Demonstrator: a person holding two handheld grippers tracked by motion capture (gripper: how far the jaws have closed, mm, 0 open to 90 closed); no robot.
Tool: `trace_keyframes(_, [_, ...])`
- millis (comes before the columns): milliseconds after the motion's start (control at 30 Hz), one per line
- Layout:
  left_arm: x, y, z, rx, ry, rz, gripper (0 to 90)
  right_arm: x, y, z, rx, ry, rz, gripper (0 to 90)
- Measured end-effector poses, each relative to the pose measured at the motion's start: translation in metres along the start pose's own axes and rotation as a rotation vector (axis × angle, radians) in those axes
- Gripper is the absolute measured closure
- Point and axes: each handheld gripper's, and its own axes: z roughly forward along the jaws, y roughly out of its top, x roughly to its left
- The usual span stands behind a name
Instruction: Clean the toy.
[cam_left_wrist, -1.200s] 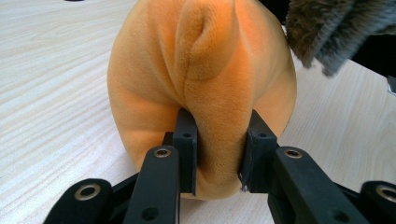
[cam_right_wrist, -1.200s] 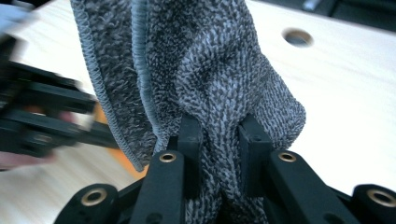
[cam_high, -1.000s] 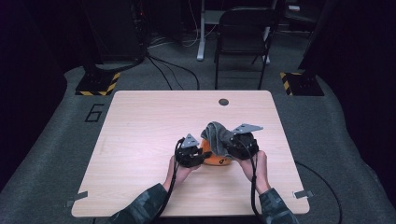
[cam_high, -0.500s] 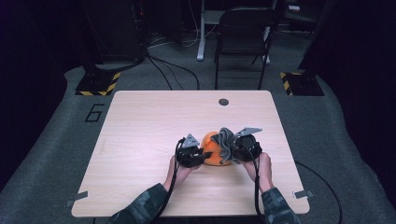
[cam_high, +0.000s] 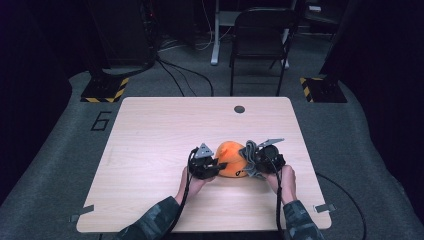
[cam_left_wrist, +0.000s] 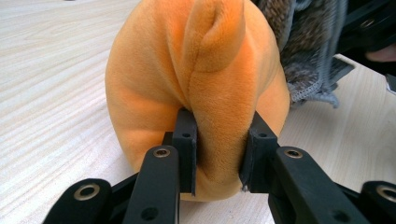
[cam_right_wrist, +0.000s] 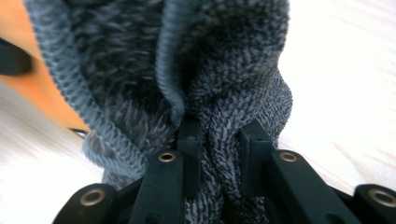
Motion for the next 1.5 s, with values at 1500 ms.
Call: trace_keyframes(1500, [0.005, -0.001, 0.000, -0.006, 0.006, -0.015, 64.1, 0.050, 0.020, -0.021, -0.122, -0.071, -0.134, 75.2])
